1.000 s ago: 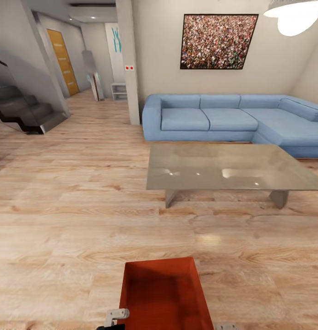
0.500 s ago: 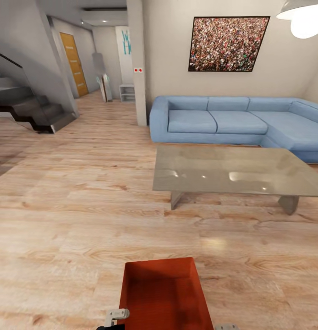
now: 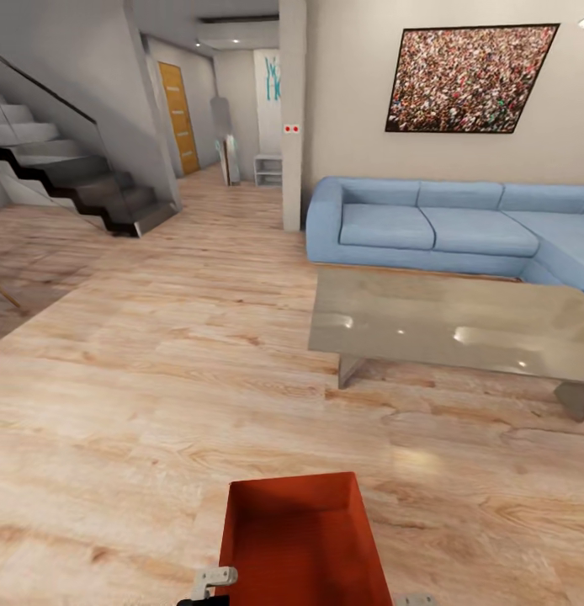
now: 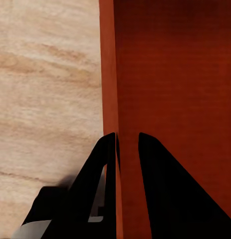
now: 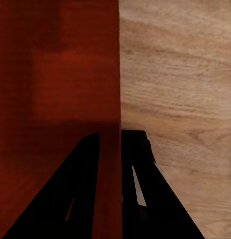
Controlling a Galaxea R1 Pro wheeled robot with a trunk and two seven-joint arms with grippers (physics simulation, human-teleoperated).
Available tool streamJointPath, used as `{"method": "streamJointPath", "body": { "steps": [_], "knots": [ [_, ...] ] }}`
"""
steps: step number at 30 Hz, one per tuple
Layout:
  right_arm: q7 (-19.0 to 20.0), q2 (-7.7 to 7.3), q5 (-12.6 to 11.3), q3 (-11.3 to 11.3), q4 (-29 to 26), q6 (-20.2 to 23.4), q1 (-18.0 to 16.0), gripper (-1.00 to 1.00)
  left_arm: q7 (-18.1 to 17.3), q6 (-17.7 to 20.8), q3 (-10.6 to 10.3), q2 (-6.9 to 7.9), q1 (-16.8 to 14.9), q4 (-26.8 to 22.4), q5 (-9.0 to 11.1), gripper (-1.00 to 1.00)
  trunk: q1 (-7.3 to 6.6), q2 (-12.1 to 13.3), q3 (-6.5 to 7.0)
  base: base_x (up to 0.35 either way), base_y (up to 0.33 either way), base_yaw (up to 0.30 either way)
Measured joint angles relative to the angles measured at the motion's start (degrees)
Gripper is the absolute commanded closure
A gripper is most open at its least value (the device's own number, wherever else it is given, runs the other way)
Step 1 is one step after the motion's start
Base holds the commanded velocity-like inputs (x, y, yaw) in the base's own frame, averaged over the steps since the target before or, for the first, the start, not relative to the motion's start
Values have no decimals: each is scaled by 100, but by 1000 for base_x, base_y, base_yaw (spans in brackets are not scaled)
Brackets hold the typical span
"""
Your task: Move the two storage containers from the living room to the garage. In the garage, place one container on the floor and stack the other container on top of it (either order is fine).
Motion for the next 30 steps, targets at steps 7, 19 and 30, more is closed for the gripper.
{"method": "streamJointPath", "body": {
  "steps": [7, 19, 30],
  "knots": [
    [0, 0, 1, 0, -3, 0, -1, 100, -1, -3, 2, 0, -1, 0, 0, 100, 0, 0, 0, 0, 0, 281],
    [-1, 6, 14, -7, -6, -12, 3, 100, -10, -10, 1, 6, -1, 0, -2, 100, 0, 0, 23, 0, 0, 278],
    [0, 0, 2, -2, -5, -5, 2, 100, 1, -8, -1, -1, 0, 0, 1, 100, 0, 0, 81, 0, 0, 247]
  ]
}}
